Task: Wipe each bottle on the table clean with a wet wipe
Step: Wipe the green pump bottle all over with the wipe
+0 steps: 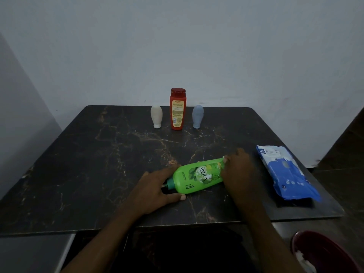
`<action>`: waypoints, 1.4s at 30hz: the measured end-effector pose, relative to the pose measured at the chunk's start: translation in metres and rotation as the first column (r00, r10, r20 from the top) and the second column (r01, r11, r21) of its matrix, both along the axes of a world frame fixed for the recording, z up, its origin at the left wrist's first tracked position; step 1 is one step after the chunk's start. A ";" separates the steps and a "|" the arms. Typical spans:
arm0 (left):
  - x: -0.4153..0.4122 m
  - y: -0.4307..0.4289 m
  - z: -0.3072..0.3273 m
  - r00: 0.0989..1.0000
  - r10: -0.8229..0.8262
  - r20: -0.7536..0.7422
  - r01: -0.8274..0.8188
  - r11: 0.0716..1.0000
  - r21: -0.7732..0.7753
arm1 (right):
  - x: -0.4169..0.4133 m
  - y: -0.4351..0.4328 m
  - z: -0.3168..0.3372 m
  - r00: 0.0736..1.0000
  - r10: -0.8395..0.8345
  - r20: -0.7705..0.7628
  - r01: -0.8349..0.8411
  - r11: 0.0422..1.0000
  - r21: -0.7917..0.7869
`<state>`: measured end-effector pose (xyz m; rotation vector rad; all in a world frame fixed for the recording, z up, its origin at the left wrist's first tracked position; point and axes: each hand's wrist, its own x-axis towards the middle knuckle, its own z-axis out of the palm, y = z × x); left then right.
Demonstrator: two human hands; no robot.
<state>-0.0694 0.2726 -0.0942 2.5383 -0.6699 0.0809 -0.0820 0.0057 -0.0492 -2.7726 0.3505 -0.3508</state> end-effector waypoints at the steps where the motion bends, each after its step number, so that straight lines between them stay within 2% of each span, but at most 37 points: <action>1: 0.000 0.000 0.000 1.000 0.004 0.001 -0.004 1.000 -0.002 | -0.001 0.013 0.000 1.000 0.026 0.012 -0.026 1.000 0.009; 6: 0.000 -0.001 0.000 1.000 0.012 0.003 -0.012 1.000 0.012 | -0.009 0.080 -0.003 0.975 0.199 0.103 -0.209 0.973 0.094; 8: 0.000 -0.001 0.001 1.000 0.015 0.002 -0.015 1.000 0.004 | -0.008 0.087 0.001 0.969 0.212 0.123 -0.229 0.962 0.146; 11: 0.000 0.000 0.001 1.000 0.014 0.011 -0.014 1.000 0.000 | 0.001 0.063 0.005 0.990 0.133 0.040 -0.139 0.969 0.206; 13: -0.001 0.000 0.001 1.000 0.009 0.014 -0.009 1.000 0.002 | 0.009 0.032 0.005 0.997 0.055 0.046 -0.063 0.975 0.215; 14: -0.001 0.000 0.002 1.000 0.008 0.015 -0.008 1.000 -0.001 | 0.015 0.015 0.005 0.998 0.033 0.044 -0.041 0.981 0.191; 16: -0.002 0.000 0.003 1.000 0.007 0.015 -0.007 1.000 -0.006 | 0.024 -0.008 0.007 0.999 0.005 -0.051 0.000 0.995 0.099; 17: -0.002 -0.001 0.004 1.000 0.010 0.015 -0.010 1.000 -0.008 | 0.027 -0.012 0.007 0.997 -0.025 -0.072 0.033 0.993 0.111; 19: -0.003 -0.001 0.005 1.000 0.009 0.013 -0.008 1.000 -0.007 | 0.025 -0.007 0.006 0.998 -0.026 -0.065 0.034 0.992 0.119; 22: -0.003 0.000 0.004 1.000 0.003 0.022 -0.003 1.000 0.009 | 0.015 0.026 0.001 0.999 -0.020 0.047 0.015 0.995 0.102; 24: -0.002 -0.001 0.004 1.000 0.007 0.026 -0.008 1.000 0.016 | 0.007 0.054 -0.006 0.994 0.064 0.088 -0.071 0.994 0.078; 27: -0.001 0.000 0.001 1.000 0.015 0.023 -0.016 1.000 0.014 | -0.006 0.089 -0.018 0.945 0.290 0.148 -0.303 0.950 0.073; 30: 0.000 0.000 0.001 1.000 0.013 0.025 -0.013 1.000 -0.003 | -0.011 0.087 -0.021 0.915 0.359 0.184 -0.373 0.927 0.044; 33: -0.002 0.000 0.001 0.999 0.017 0.039 -0.017 1.000 0.000 | 0.003 0.045 -0.016 0.967 0.248 0.065 -0.247 0.969 -0.028; 37: 0.000 0.000 0.000 0.999 0.011 0.035 -0.011 1.000 0.006 | 0.019 -0.009 -0.008 0.992 0.128 0.016 -0.126 0.988 -0.088; 39: 0.002 0.000 -0.001 1.000 0.006 0.022 -0.006 1.000 0.019 | 0.018 -0.001 -0.005 0.991 0.131 -0.012 -0.132 0.990 -0.054; 42: 0.004 0.000 -0.001 1.000 0.004 0.007 -0.005 1.000 0.028 | 0.003 0.044 -0.002 0.969 0.229 0.092 -0.239 0.964 0.116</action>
